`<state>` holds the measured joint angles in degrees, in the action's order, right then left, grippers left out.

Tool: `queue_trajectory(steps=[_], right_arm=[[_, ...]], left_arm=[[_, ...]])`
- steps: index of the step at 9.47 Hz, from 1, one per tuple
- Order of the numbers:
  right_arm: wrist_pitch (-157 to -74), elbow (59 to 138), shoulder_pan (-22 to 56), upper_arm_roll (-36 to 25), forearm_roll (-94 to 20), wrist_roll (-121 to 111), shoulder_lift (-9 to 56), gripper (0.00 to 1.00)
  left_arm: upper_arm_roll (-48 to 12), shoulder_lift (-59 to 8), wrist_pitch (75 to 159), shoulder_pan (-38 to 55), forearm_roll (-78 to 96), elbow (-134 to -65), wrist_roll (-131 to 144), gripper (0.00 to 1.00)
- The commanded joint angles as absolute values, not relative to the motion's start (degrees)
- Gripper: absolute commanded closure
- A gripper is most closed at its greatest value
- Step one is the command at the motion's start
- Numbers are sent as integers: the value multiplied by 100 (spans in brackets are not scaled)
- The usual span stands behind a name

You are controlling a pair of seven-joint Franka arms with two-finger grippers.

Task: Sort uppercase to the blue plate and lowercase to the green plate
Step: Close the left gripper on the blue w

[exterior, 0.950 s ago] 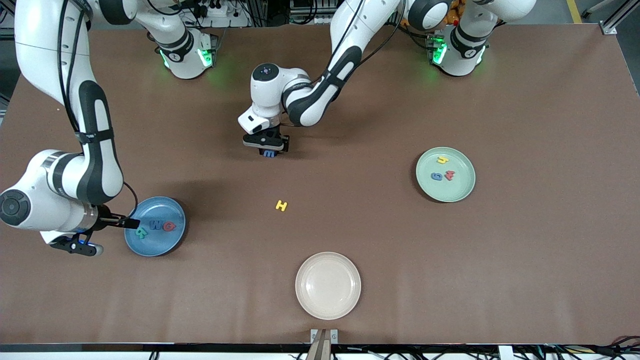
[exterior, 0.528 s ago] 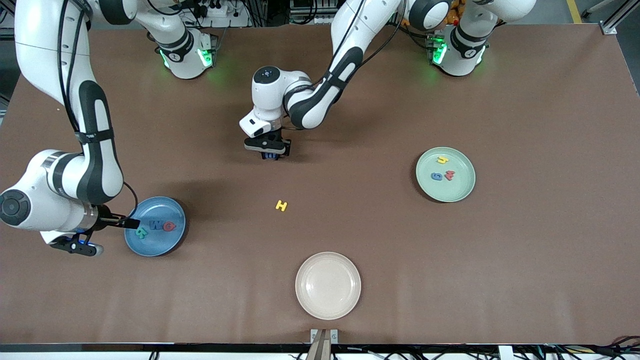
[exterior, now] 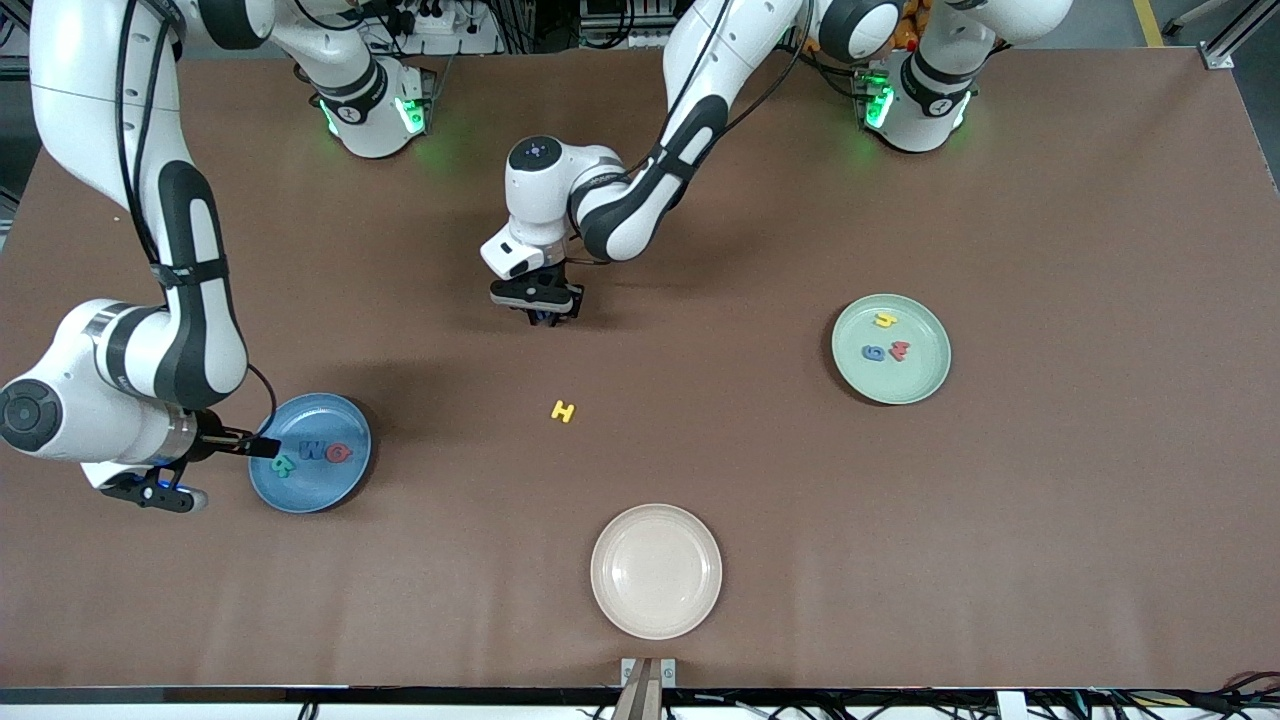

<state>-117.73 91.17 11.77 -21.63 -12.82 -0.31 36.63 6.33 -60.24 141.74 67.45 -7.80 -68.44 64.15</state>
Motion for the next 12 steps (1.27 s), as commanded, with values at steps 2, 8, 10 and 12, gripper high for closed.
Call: queue_trajectory(steps=[2,8,10,12], right_arm=[[-11733,9062,1151,-2127,-1204,35,3656,0],[-11733,9053,1125,-2127,-1204,35,3656,0],[-11733,9053,1116,-2127,-1204,26,3656,0],[-11733,9053,1116,-2127,-1195,18,3656,0]], left_arm=[[677,-6275,14045,6768,-817,-6750,6355,44],[537,-6232,13739,6768,-739,-6750,6346,40],[440,-6170,13553,6759,-599,-6724,6346,41],[413,-6153,13500,6750,-580,-6715,6346,41]])
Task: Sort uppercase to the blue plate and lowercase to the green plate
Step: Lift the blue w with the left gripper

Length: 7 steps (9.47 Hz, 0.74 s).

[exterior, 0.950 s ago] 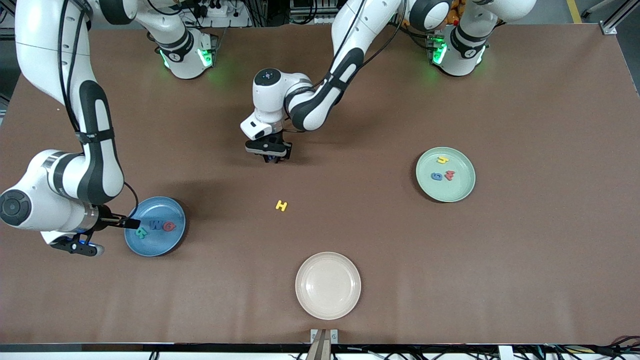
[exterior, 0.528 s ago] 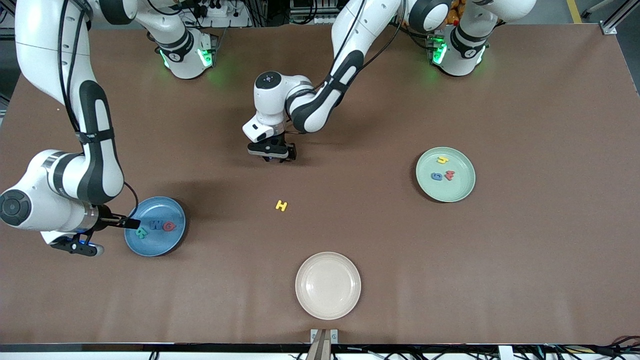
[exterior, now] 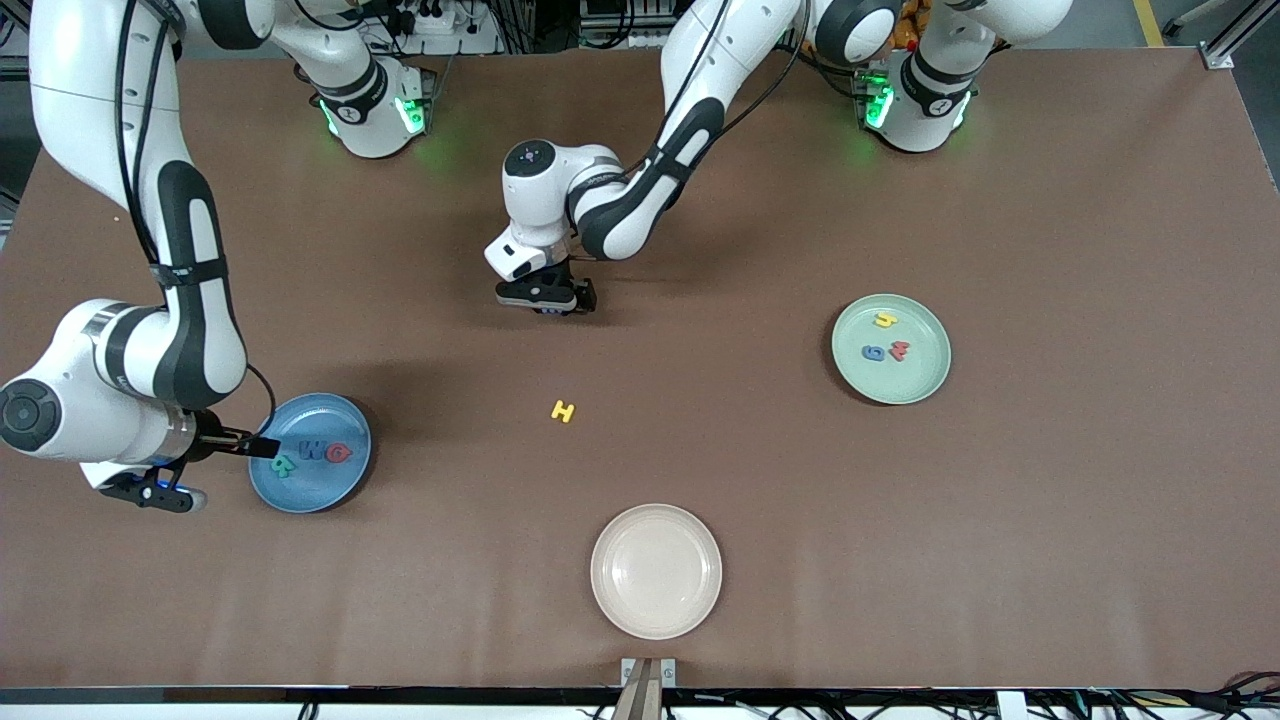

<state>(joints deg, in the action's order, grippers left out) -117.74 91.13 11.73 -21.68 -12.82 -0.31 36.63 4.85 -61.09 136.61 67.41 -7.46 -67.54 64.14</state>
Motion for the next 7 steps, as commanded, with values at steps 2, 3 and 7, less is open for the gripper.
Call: queue_trajectory(steps=[2,3,7], right_arm=[[-11733,9053,1107,-2127,-1195,9,3648,0],[-11733,9053,1107,-2127,-1195,9,3647,0],[-11725,9009,1107,-2136,-1195,9,3639,0]], left_arm=[[404,-6135,13421,6750,-580,-6706,6346,41],[422,-6143,13421,6750,-580,-6706,6346,43],[439,-6135,13430,6706,-580,-6688,6346,68]])
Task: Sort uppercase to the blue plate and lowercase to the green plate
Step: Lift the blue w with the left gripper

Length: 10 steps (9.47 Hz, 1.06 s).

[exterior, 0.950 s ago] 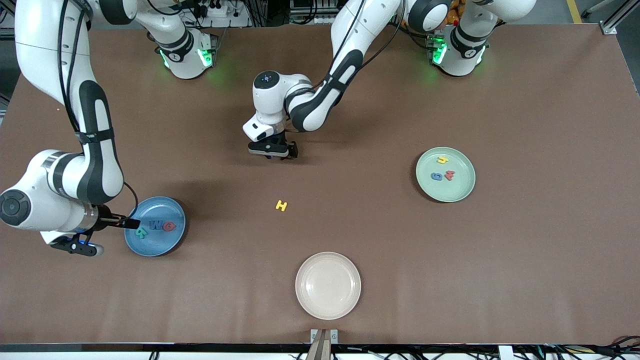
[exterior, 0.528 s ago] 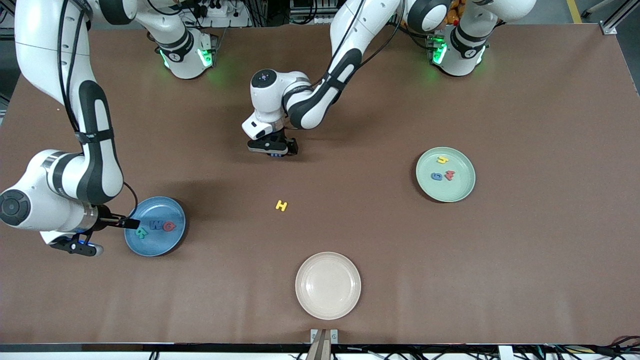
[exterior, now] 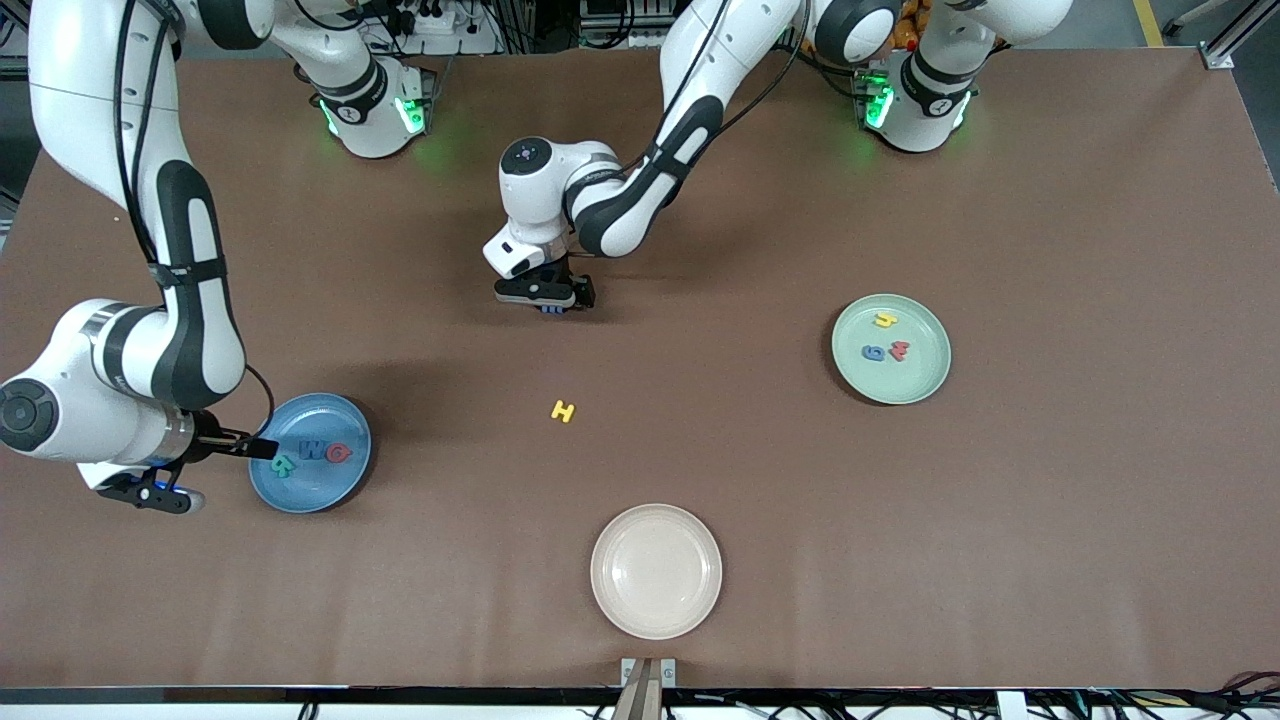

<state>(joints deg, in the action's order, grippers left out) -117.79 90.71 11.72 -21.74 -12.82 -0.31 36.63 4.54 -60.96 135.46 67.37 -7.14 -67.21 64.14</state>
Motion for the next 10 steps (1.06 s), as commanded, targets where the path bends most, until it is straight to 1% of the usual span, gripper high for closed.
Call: queue_trajectory(steps=[1,3,8,10], right_arm=[[-11725,9009,1107,-2127,-1204,9,3639,0],[-11725,9000,1125,-2127,-1239,26,3630,0],[-11716,8947,1230,-2092,-1266,385,3647,0],[-11725,8912,1431,-2092,-1266,745,3665,0]], left_arm=[[439,-6135,13430,6697,-580,-6688,6346,69],[422,-6082,13430,6601,-580,-6680,6346,72],[413,-5854,13412,6539,-571,-6680,6346,72],[396,-5740,13342,6451,-571,-6680,6346,74]])
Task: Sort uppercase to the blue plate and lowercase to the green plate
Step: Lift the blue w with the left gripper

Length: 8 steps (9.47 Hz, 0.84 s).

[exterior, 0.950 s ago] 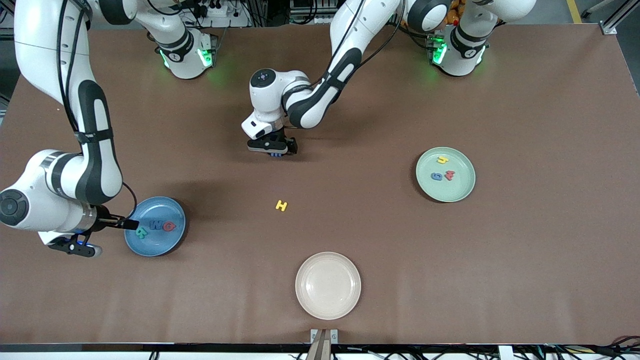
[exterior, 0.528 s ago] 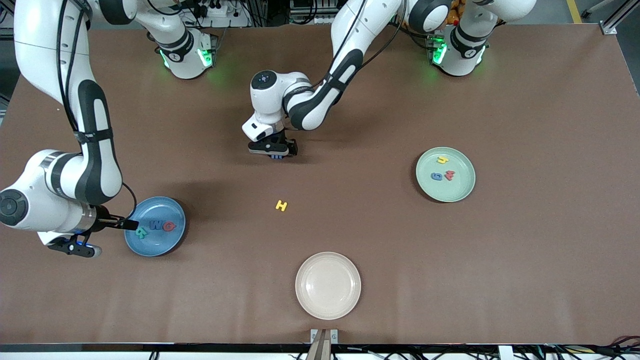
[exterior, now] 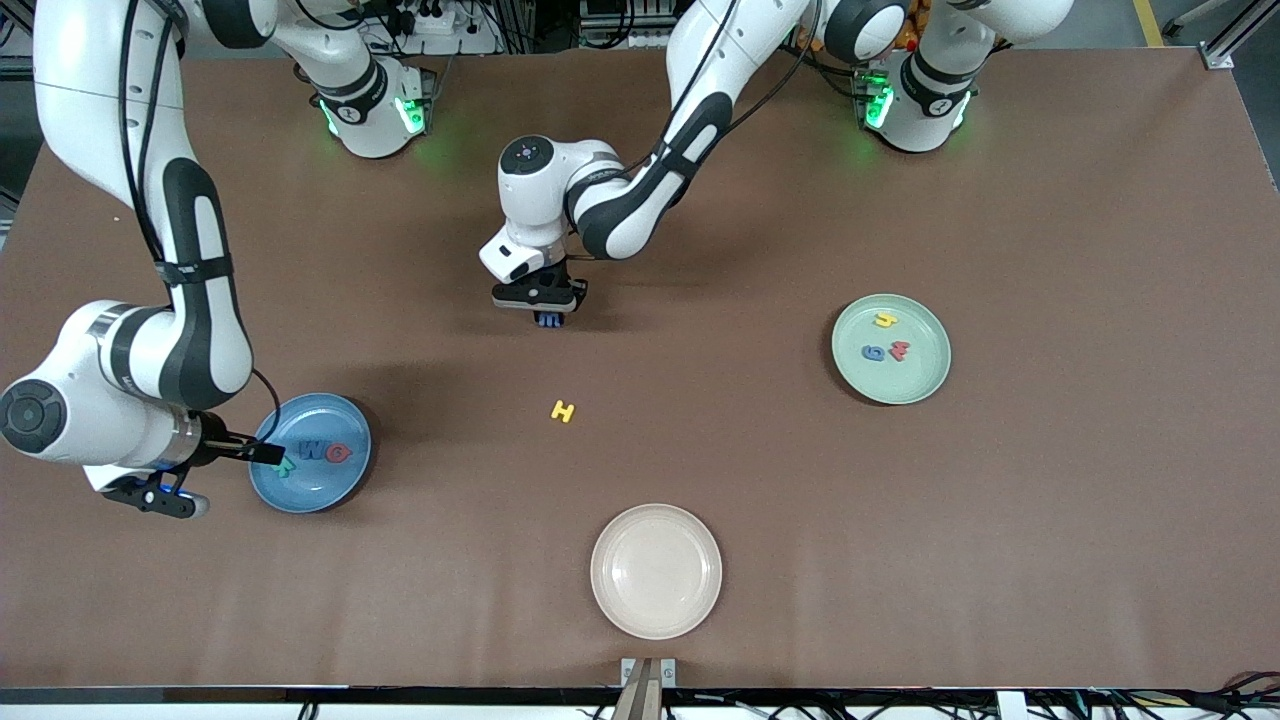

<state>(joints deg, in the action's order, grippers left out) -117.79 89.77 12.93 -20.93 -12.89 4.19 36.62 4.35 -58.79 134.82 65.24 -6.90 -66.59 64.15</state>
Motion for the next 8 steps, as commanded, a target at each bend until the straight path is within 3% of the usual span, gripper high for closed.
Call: queue_trajectory(steps=[1,5,8], right_arm=[[-11733,8903,1520,-2092,-1274,956,3674,0],[-11760,8790,1792,-1952,-1283,1623,3761,0],[-11786,8430,1889,-1180,-1257,3098,3911,0]], left_arm=[[396,-5696,13229,6442,-571,-6688,6346,76],[439,-4977,12692,5733,165,-6715,5417,80],[422,-4466,12481,4837,255,-6741,4801,80]])
